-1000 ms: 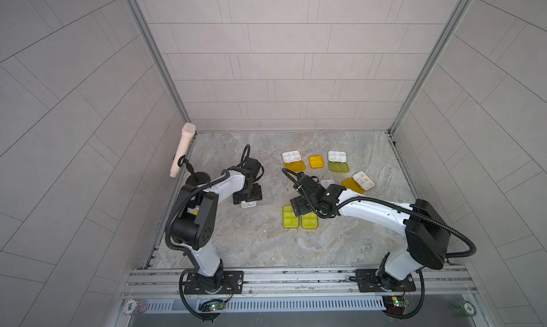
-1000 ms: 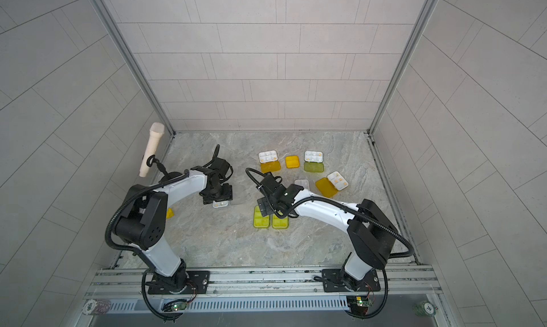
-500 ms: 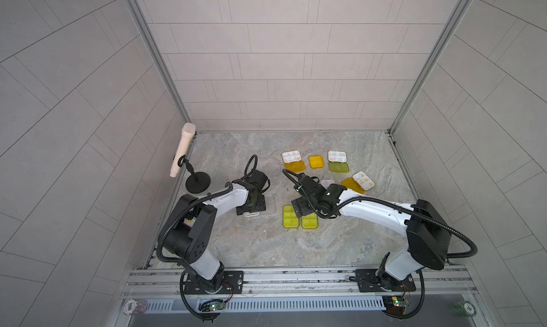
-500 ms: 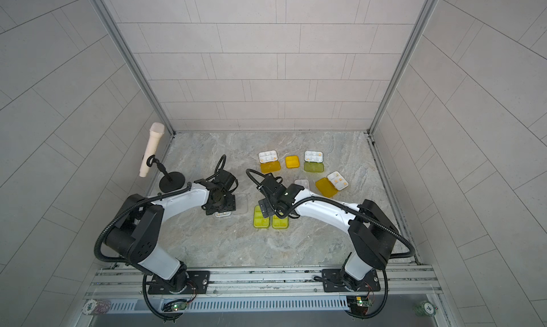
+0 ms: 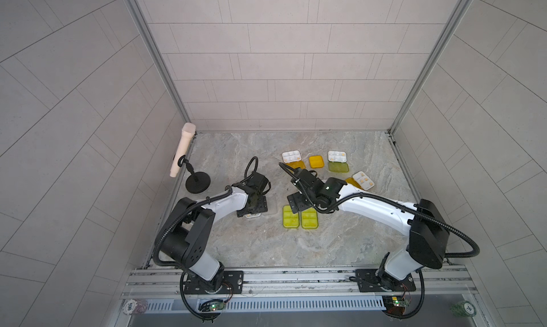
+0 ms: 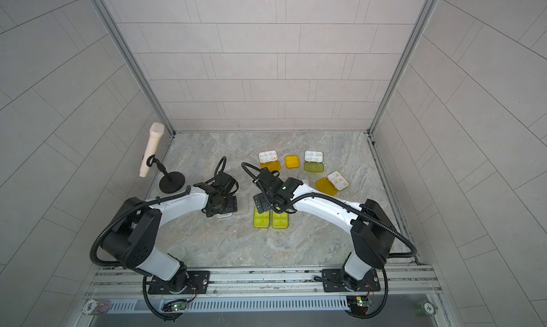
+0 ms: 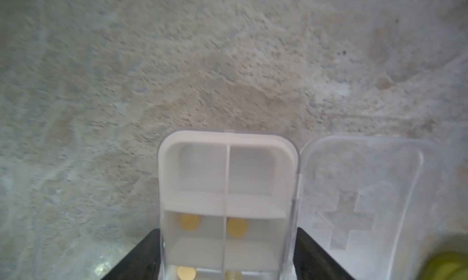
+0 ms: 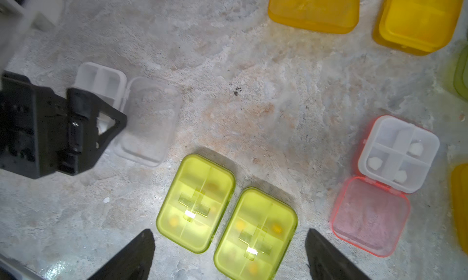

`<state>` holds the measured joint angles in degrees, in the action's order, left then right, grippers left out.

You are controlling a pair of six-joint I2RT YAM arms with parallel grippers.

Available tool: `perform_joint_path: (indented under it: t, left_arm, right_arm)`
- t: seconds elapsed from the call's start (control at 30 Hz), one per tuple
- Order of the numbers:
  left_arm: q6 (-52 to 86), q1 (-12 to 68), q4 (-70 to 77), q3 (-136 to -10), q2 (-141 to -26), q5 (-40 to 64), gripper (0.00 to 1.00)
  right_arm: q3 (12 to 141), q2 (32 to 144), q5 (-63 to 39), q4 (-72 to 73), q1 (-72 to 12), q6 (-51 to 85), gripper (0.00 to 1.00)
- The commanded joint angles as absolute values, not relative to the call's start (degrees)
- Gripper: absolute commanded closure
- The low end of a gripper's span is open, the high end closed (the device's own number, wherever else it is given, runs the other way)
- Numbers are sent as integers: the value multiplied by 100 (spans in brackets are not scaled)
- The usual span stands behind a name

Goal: Close pillboxes
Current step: Place the pillbox at the center of the board.

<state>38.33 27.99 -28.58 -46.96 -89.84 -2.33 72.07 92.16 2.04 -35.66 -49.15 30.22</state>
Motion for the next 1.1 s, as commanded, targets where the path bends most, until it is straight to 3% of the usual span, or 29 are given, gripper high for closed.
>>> perform_joint_path:
  t: [0.0,0.27,1.07]
  left_arm:
    - [3820,2850,-2927,-4538,-8739,74,14]
    - [3788,2841,-3096,-4215,-7901,26,5]
    - [4761,2830,-1907,-2326,-3370,-839,4]
  right_arm:
    - [7409,9341,2,-3804,-4839,3031,5]
    - [7737,9584,-240,-3869,-4790,3178,5]
    - [8543,10463,-1284,-3575,-4796,3290,6]
